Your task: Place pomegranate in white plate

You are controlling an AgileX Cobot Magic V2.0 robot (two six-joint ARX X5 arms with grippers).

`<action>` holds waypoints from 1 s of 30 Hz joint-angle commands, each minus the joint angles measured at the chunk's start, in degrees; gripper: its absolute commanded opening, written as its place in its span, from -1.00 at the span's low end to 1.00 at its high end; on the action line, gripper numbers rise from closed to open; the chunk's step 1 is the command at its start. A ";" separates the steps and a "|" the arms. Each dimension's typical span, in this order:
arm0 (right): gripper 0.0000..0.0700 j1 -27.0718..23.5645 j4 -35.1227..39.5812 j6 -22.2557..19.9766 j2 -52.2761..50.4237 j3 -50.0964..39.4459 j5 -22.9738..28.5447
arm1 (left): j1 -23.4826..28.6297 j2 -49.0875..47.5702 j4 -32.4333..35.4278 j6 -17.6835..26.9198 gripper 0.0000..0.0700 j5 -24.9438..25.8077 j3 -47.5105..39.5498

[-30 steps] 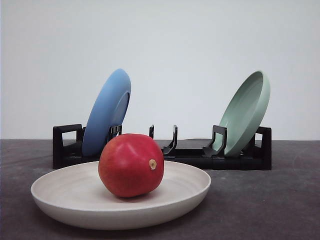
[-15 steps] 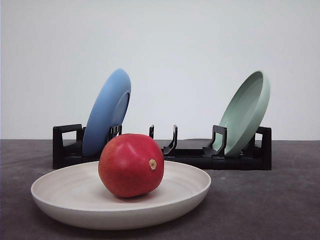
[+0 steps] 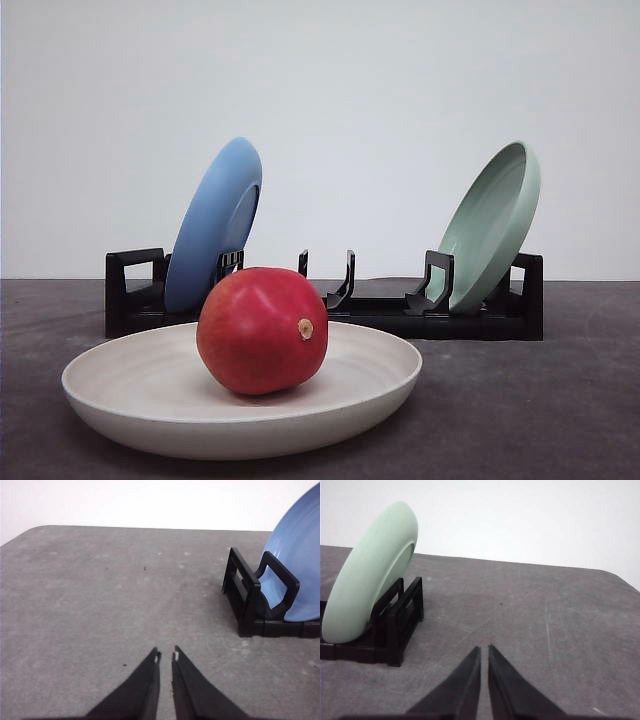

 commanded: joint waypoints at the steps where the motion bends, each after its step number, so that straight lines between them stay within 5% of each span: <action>1: -0.94 -0.07 0.79 0.59 0.02 -0.22 0.00 | 0.04 0.02 -0.04 0.59 -0.93 -0.27 -0.61; 30: -0.94 -0.07 0.79 0.59 0.02 -0.22 0.00 | 0.04 0.02 -0.04 0.59 -0.93 -0.26 -0.61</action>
